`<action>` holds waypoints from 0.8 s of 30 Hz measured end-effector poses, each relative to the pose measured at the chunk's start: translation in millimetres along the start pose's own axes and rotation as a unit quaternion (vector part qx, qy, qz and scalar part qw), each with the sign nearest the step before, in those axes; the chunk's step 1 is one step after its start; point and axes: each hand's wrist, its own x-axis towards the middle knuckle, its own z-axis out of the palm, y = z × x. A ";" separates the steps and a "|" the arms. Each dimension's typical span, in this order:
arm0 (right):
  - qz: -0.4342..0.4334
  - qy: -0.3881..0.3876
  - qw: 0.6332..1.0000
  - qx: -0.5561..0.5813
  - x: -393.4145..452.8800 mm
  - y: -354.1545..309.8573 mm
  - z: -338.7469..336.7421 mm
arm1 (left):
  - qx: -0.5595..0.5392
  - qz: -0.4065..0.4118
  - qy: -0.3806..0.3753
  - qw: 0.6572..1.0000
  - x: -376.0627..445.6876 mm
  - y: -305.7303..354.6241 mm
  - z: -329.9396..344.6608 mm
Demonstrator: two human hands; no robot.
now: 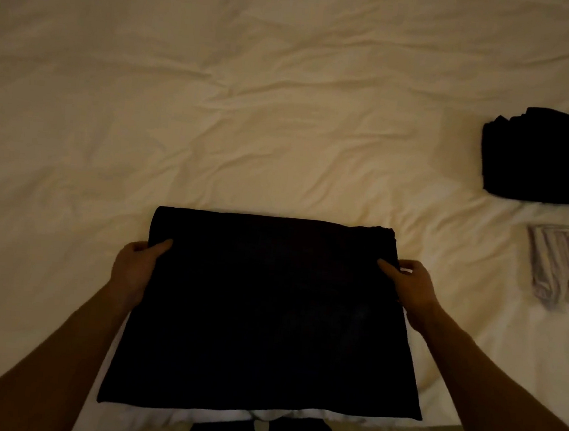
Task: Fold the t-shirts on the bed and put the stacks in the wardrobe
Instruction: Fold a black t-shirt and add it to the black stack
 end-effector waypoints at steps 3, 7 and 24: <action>-0.026 0.012 0.999 -0.015 3.8 2.4 3.4 | 0.007 0.009 -0.007 1.000 0.7 5.3 4.2; -0.053 0.051 0.996 -0.042 -10.1 21.4 4.1 | 0.033 0.043 0.003 0.999 -5.7 -2.5 3.8; -0.030 0.007 0.999 -0.020 38.0 -32.6 18.4 | 0.008 -0.002 0.007 1.000 20.7 32.0 20.8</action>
